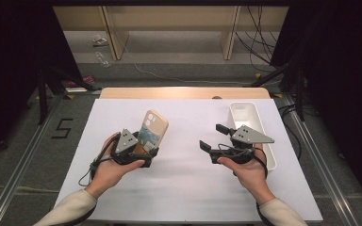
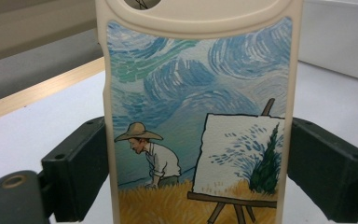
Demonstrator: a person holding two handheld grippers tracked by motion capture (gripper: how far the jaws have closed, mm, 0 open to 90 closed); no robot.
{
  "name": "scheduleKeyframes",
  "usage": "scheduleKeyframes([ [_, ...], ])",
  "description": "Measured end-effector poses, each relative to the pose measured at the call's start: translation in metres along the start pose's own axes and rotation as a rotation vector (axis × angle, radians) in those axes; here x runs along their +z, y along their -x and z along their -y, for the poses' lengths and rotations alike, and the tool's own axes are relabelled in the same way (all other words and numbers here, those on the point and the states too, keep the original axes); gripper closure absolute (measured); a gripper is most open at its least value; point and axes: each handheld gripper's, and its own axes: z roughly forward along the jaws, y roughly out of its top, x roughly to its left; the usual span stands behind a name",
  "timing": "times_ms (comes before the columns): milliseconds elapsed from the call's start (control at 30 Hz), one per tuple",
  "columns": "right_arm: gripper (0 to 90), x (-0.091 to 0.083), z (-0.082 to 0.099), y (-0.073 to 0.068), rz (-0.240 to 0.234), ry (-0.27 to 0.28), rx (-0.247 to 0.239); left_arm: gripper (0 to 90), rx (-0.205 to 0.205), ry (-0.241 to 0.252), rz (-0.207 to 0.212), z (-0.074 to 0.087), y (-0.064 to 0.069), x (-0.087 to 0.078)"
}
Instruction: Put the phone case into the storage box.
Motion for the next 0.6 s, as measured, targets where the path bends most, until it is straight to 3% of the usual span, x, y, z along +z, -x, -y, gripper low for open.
scheduleKeyframes([
  [600,15.2,0.017,-0.002,-0.005,-0.016,-0.016,0.009,11.2,0.025,-0.007,0.030,-0.002,0.013,0.008],
])
